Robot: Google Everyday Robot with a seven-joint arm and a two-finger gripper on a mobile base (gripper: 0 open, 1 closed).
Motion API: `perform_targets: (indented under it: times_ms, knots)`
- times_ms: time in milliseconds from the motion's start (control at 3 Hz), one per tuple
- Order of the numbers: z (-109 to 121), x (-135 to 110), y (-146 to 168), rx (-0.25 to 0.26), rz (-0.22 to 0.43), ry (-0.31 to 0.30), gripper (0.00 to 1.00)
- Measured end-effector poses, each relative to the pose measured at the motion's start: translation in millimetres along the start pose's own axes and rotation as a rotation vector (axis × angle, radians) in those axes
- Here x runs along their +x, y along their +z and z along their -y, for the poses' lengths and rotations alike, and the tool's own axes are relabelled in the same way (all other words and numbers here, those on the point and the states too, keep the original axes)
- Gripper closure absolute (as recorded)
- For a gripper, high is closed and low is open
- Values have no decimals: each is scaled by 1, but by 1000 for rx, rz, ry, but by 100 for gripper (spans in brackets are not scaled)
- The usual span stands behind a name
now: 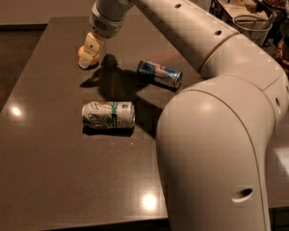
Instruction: Move orange near 7up can
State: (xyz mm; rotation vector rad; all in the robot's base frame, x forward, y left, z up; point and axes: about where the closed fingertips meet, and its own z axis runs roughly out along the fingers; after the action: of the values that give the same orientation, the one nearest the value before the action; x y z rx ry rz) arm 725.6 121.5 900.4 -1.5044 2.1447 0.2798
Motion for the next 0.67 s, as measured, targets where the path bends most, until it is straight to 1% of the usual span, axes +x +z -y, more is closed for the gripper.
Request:
perform_targets:
  times_ms: [333, 667]
  knots:
    - [-7, -14, 22, -12, -13, -10, 0]
    - [-11, -25, 37, -29, -20, -16, 0]
